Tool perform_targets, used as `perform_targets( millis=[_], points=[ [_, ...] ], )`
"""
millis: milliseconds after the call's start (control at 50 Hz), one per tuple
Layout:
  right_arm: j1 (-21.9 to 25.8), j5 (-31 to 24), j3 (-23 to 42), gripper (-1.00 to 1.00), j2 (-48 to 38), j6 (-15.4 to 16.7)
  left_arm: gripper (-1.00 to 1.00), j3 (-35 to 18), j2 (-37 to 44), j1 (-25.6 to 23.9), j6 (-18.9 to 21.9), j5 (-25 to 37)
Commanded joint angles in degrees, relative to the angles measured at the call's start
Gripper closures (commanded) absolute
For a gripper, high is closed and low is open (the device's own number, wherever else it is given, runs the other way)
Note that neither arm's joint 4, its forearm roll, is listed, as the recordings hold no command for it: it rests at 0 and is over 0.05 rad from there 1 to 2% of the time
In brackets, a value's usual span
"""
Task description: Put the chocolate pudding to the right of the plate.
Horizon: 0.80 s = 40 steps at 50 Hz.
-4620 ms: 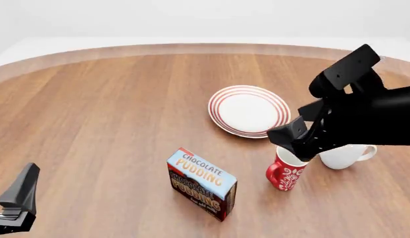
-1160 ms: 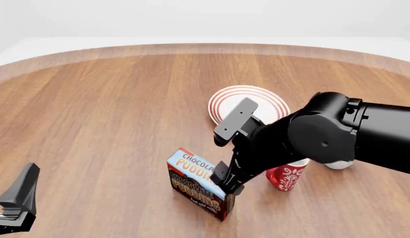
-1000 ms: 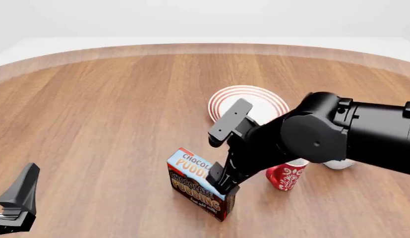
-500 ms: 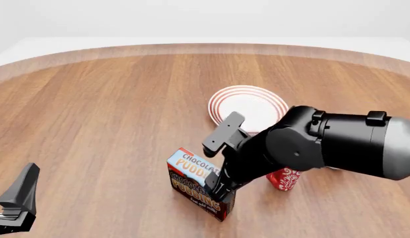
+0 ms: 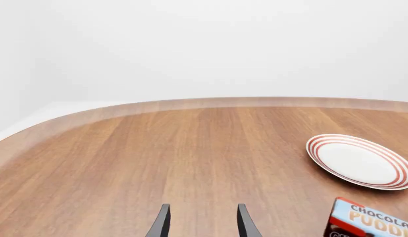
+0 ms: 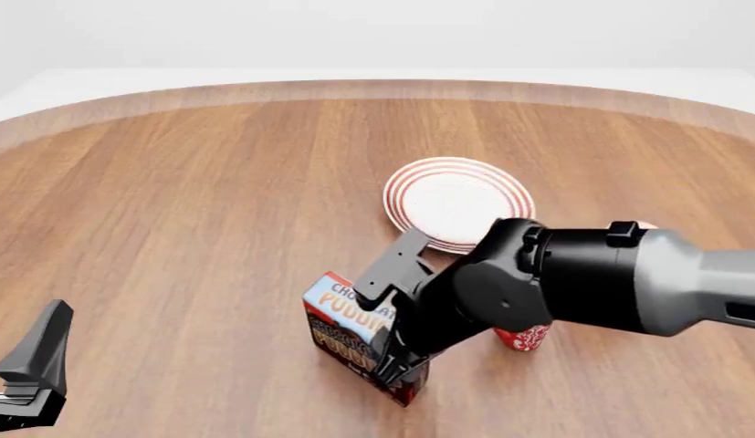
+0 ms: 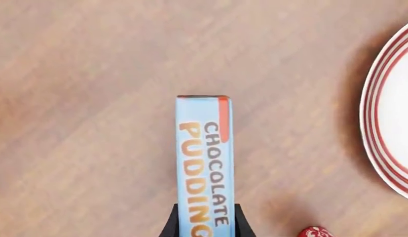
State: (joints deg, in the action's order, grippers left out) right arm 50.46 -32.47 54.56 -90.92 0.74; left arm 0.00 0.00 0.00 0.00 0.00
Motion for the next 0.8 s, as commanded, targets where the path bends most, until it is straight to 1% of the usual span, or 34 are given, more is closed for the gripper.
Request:
perform_targets(
  millis=[20, 140, 160, 180, 220, 280, 300, 320, 380, 440, 460, 500, 560, 580, 620, 660, 720, 740, 800],
  points=[
    [2.9, 0.2, 0.5, 1.0, -4.6, -2.2, -1.0, 0.0, 0.0, 0.0, 0.0, 0.0],
    [3.1, 0.3, 0.1, 1.0, -4.0, -2.6, -1.0, 0.0, 0.0, 0.0, 0.0, 0.0],
    [2.9, 0.2, -0.1, 1.0, -3.4, -2.5, -1.0, 0.0, 0.0, 0.0, 0.0, 0.0],
    [1.6, 0.1, -0.5, 1.0, -1.8, -1.3, -1.0, 0.0, 0.0, 0.0, 0.0, 0.0],
    [1.9, -0.7, 0.3, 1.0, -1.2, -1.4, -1.0, 0.0, 0.0, 0.0, 0.0, 0.0],
    [0.1, -1.6, 0.9, 1.0, 1.9, 0.9, -1.0, 0.0, 0.0, 0.0, 0.0, 0.0],
    [-2.6, -1.2, 0.2, 1.0, 4.5, 3.1, -1.0, 0.0, 0.0, 0.0, 0.0, 0.0],
    [-3.6, -1.4, 0.2, 1.0, 5.5, 3.8, -1.0, 0.0, 0.0, 0.0, 0.0, 0.0],
    [-3.0, -2.6, 1.8, 1.0, 6.9, 3.2, -1.0, 0.0, 0.0, 0.0, 0.0, 0.0],
    [-4.7, -3.5, 2.5, 1.0, 9.9, 3.8, -1.0, 0.0, 0.0, 0.0, 0.0, 0.0],
    [-4.8, -3.7, 2.7, 1.0, 10.2, 3.9, -1.0, 0.0, 0.0, 0.0, 0.0, 0.0],
    [-4.1, -4.4, 3.8, 1.0, 11.0, 3.0, -1.0, 0.0, 0.0, 0.0, 0.0, 0.0],
    [-5.2, -5.3, 4.3, 1.0, 12.7, 3.7, -1.0, 0.0, 0.0, 0.0, 0.0, 0.0],
    [-4.9, -5.6, 4.8, 1.0, 12.6, 3.2, -1.0, 0.0, 0.0, 0.0, 0.0, 0.0],
    [-5.3, -6.1, 5.5, 1.0, 12.9, 3.4, -1.0, 0.0, 0.0, 0.0, 0.0, 0.0],
    [-6.1, -6.5, 6.0, 1.0, 13.7, 3.7, -1.0, 0.0, 0.0, 0.0, 0.0, 0.0],
    [-9.3, -7.6, 7.9, 1.0, 15.8, 4.1, -1.0, 0.0, 0.0, 0.0, 0.0, 0.0],
    [-9.5, -8.2, 9.0, 1.0, 16.0, 3.5, -1.0, 0.0, 0.0, 0.0, 0.0, 0.0],
    [-10.8, -9.5, 10.9, 1.0, 16.6, 3.2, -1.0, 0.0, 0.0, 0.0, 0.0, 0.0]
  ],
)
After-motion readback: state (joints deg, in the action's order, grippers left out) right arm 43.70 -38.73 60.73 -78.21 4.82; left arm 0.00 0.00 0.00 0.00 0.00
